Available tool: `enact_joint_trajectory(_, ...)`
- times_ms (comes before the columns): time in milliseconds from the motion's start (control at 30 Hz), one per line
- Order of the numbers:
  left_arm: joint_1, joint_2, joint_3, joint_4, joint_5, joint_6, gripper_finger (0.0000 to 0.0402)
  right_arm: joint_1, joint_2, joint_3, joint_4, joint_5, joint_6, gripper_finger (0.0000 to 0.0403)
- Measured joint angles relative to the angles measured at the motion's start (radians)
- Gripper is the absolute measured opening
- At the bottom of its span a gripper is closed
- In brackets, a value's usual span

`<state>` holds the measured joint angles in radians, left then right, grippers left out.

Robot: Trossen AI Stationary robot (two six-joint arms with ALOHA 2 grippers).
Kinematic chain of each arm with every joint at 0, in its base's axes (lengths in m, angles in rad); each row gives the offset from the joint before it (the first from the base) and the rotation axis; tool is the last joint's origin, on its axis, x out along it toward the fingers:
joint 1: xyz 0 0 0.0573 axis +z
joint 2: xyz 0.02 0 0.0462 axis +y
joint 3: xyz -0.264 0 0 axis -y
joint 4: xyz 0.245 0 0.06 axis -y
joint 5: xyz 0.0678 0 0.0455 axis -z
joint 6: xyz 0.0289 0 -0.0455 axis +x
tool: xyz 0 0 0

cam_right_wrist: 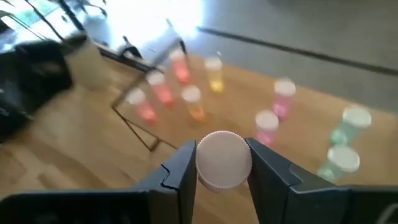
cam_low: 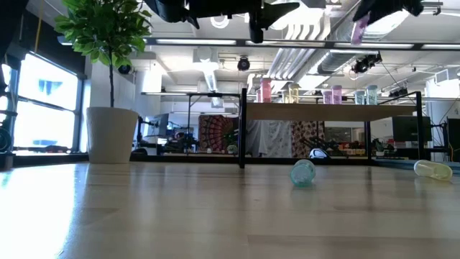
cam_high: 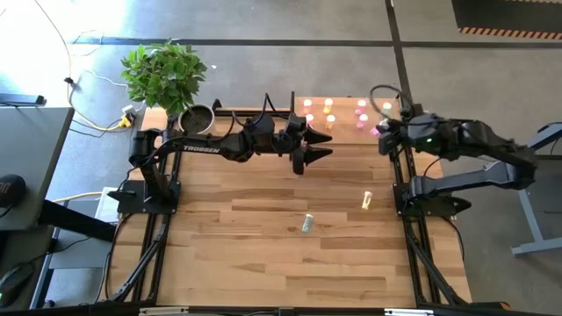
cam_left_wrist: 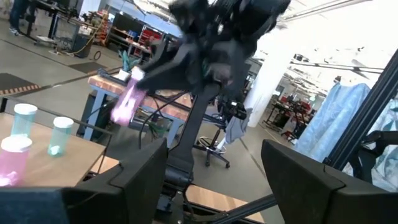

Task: Pick and place medicine bottles onto shelf by color
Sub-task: Put the violet medicine bottle aligned with the other violet medicine bottles on the shelf

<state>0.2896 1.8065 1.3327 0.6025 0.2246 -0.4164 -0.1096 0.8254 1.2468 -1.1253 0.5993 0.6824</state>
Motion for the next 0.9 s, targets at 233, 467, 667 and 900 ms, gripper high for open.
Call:
enact_joint_trajectory(233,0.000,0.000,0.000,0.000,0.000,0.000,0.0252,-0.097,-0.015,-0.168,0.025,-0.015,0.038,0.0106)
enact_joint_trajectory(467,0.000,0.000,0.000,0.000,0.000,0.000,0.0252,-0.208,-0.011,-0.287,0.197,-0.060,-0.114,0.0106)
enact_joint_trajectory(667,0.000,0.000,0.000,0.000,0.000,0.000,0.0252,-0.256,0.014,-0.347,0.259,-0.148,-0.209,0.0106)
enact_joint_trajectory(900,0.000,0.000,0.000,0.001,0.000,0.000,0.0252,-0.289,0.096,-0.336,0.279,-0.174,-0.299,0.0106)
